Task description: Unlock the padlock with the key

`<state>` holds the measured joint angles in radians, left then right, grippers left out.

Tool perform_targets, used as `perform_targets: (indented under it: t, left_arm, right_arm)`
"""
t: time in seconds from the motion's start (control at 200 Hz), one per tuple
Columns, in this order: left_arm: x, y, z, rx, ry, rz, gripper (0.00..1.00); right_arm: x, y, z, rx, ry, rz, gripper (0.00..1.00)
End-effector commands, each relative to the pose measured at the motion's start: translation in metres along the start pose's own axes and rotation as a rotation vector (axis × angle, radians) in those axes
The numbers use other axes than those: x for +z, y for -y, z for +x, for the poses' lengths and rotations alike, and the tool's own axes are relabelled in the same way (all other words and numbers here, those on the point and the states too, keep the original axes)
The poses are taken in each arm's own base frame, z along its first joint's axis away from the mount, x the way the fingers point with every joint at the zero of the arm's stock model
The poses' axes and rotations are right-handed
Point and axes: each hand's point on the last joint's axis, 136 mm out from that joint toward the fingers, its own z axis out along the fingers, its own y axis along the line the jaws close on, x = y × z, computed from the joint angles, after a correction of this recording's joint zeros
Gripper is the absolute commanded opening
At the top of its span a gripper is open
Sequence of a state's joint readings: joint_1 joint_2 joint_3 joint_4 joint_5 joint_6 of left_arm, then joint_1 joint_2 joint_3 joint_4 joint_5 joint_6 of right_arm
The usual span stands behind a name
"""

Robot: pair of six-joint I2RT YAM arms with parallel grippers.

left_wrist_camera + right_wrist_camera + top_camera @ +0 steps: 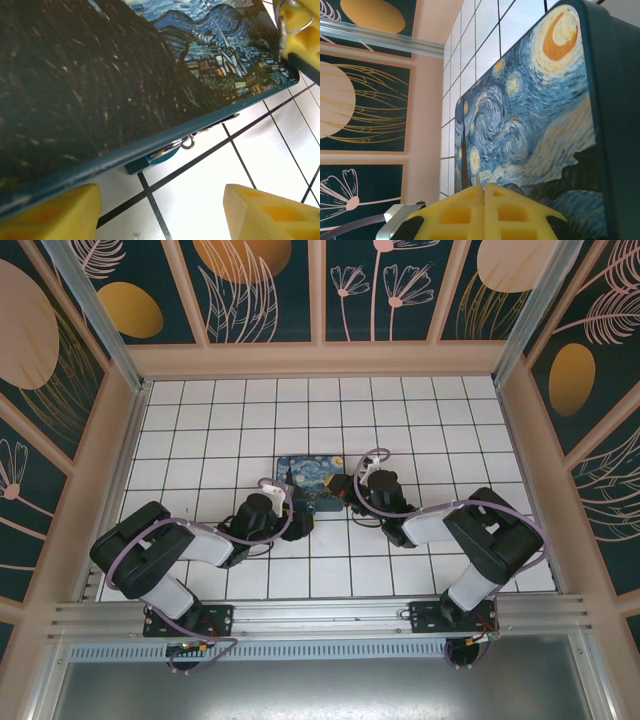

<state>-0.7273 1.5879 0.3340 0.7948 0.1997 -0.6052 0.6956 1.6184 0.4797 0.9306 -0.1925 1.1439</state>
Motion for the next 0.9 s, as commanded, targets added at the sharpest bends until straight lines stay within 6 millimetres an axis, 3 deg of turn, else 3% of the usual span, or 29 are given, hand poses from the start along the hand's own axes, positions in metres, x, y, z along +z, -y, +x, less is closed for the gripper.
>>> perform_targets:
  t: [0.0, 0.896]
  left_arm:
    - [0.005, 0.0, -0.007, 0.061, 0.038, -0.017, 0.66]
    - [0.038, 0.025, -0.005, 0.101, 0.008, 0.088, 0.64]
  right_arm:
    - [-0.001, -0.002, -0.001, 0.01, -0.004, -0.037, 0.0]
    - [0.001, 0.016, 0.003, 0.038, -0.01, -0.023, 0.0]
